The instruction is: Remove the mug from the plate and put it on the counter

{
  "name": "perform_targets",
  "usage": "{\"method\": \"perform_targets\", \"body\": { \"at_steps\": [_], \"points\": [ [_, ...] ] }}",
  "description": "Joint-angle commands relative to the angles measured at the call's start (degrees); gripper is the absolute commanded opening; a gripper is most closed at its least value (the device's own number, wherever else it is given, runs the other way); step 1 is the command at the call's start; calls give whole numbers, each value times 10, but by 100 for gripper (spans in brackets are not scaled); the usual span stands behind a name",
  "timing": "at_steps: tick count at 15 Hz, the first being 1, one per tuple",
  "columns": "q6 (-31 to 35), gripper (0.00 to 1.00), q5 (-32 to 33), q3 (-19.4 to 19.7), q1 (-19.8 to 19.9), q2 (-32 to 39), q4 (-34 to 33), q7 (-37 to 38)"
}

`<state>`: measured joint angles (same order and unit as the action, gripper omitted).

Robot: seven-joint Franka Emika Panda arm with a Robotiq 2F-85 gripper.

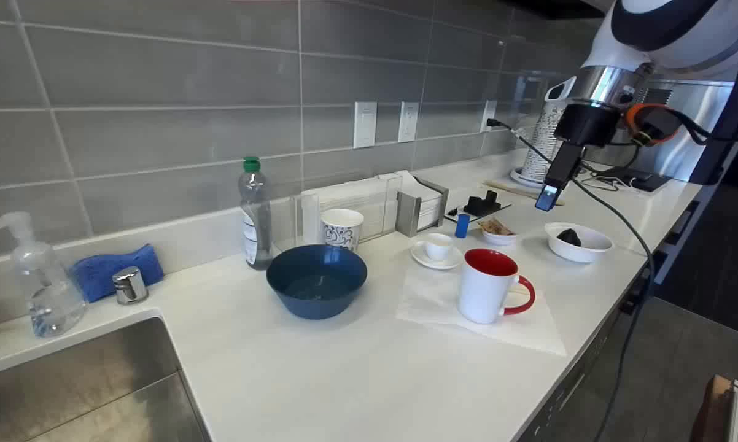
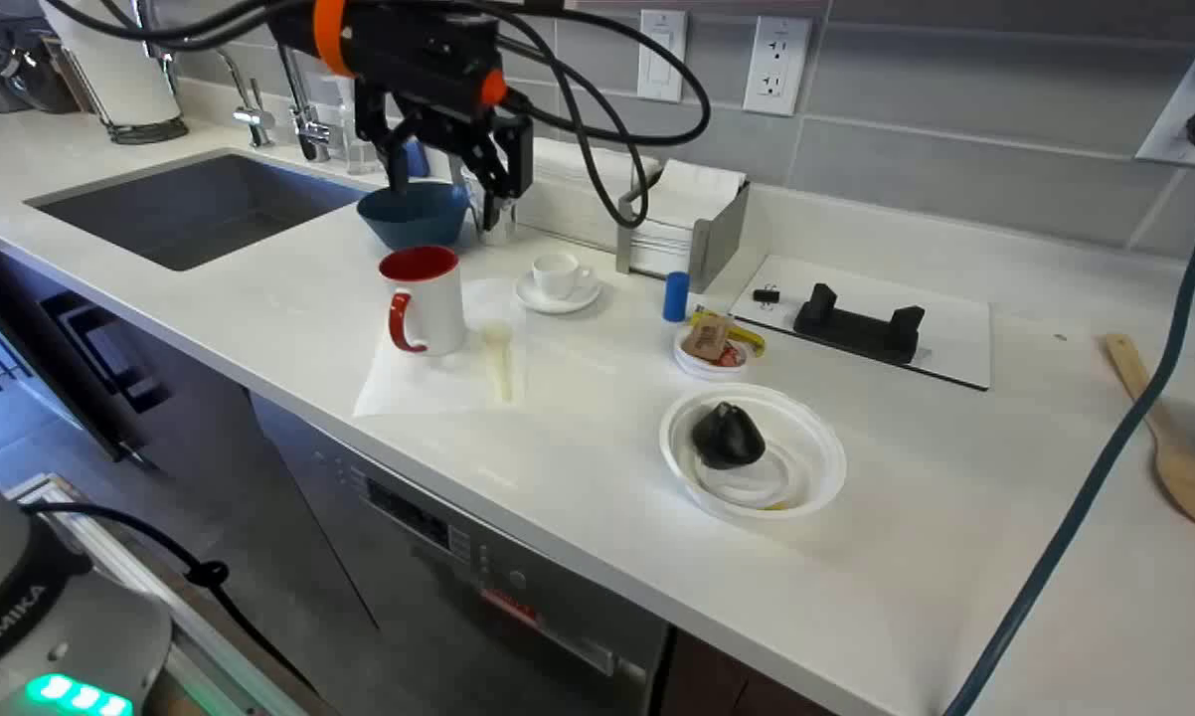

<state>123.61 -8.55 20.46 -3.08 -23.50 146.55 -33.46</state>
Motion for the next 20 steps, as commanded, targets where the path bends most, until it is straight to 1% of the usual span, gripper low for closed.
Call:
{"method": "perform_targets", "body": {
  "at_steps": [1,12,14,15,16,17,18,20],
  "points": [
    [-2,100,-10,-20,20,3,-1,-7],
    [-2,100,-10,-20,20,3,-1,-7],
    [-15,100,-17,-27,30,20,-18,35],
    [-17,100,-24,-26,31,26,-22,42],
    [-37,100,-33,-24,33,37,-34,57],
    [-41,100,-44,-23,36,49,-43,68],
    [-63,100,-51,-23,41,66,-59,88],
    [-86,100,-75,-21,48,97,-86,107]
  ]
}}
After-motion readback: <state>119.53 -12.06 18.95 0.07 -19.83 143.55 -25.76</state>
